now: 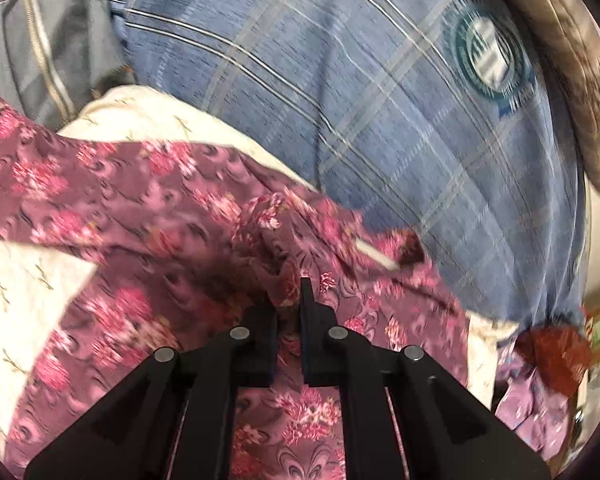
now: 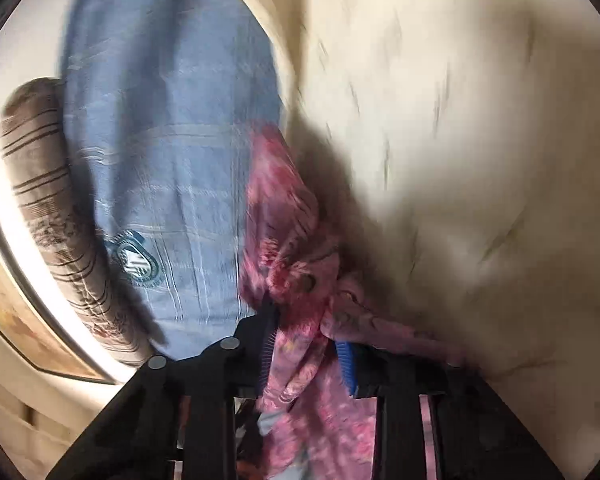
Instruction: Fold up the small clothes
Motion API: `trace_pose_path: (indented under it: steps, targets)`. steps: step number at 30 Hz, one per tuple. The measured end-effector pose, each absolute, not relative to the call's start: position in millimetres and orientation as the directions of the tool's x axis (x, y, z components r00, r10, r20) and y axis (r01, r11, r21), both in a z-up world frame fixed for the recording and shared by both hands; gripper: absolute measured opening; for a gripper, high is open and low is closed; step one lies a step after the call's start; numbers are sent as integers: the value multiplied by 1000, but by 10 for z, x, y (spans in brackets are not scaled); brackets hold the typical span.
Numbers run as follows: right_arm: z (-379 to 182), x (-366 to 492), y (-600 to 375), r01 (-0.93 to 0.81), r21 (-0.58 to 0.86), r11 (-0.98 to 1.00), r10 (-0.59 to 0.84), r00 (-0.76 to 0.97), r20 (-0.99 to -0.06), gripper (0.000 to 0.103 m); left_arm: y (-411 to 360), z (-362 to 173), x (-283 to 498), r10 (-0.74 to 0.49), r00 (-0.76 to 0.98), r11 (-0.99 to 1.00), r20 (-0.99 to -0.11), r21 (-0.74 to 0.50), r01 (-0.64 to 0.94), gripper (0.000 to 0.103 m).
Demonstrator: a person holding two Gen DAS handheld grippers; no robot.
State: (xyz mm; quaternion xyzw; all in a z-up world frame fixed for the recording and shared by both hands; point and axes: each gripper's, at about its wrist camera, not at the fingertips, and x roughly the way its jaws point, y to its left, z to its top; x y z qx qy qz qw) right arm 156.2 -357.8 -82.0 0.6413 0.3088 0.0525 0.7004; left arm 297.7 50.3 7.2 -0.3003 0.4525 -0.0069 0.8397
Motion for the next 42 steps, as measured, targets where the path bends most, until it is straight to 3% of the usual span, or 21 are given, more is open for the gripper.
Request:
trace_pose_path:
  steps: [5, 6, 8, 10, 13, 17, 19, 20, 21, 24, 26, 28, 32, 38, 42]
  targets:
    - [-794, 1241, -4087, 471, 824, 314, 248, 798, -550, 24, 353, -211, 2978, -277, 518, 842, -810, -464, -275, 6]
    - [-869, 1158, -4209, 473, 840, 264, 266, 802, -535, 21, 367, -244, 2976, -282, 510, 840, -813, -466, -279, 6]
    - [-810, 1062, -4246, 451, 864, 223, 283, 818, -500, 29, 434, -309, 2971, -288, 500, 826, -817, -476, -302, 6]
    - [-604, 1093, -4120, 391, 870, 300, 317, 819, -478, 49, 486, -347, 2968, -317, 491, 802, -811, -505, -317, 7]
    - [-486, 1322, -3786, 308, 877, 368, 453, 765, -458, 63, 513, -336, 2948, -321, 490, 799, -810, -510, -319, 7]
    - [-655, 1659, -3543, 363, 842, 398, 480, 700, -529, 62, 501, -307, 2942, -330, 485, 804, -810, -510, -305, 7]
    - [-655, 1818, -3490, 368, 826, 428, 464, 695, -550, 52, 499, -285, 2953, -335, 485, 803, -808, -514, -302, 7]
    - [-590, 1880, -3474, 371, 795, 480, 439, 683, -584, 26, 502, -276, 2961, -335, 487, 801, -807, -516, -303, 7]
    - [-531, 1948, -3474, 365, 780, 509, 421, 684, -596, 10, 504, -276, 2973, -333, 488, 800, -807, -516, -306, 9]
    - [-363, 1953, -3434, 376, 710, 595, 331, 691, -643, 10, 470, -412, 3035, -298, 445, 814, -845, -468, -344, 15]
    - [-488, 2040, -3322, 420, 627, 656, 304, 613, -729, 9, 473, -549, 3045, -294, 415, 810, -861, -455, -370, 15]
    - [-541, 2050, -3284, 404, 618, 675, 301, 613, -730, 9, 522, -534, 2997, -313, 434, 799, -845, -481, -361, 15]
    - [-340, 1957, -3168, 400, 578, 712, 272, 602, -751, 18, 721, -443, 2882, -352, 418, 764, -837, -515, -388, 19]
    - [55, 1730, -2774, 346, 496, 796, 218, 600, -769, 31, 970, -228, 2509, -307, 428, 786, -850, -480, -390, 26]
    - [254, 1673, -2223, 206, 437, 876, 252, 577, -777, 32, 1151, -56, 2286, -270, 433, 820, -860, -441, -364, 40]
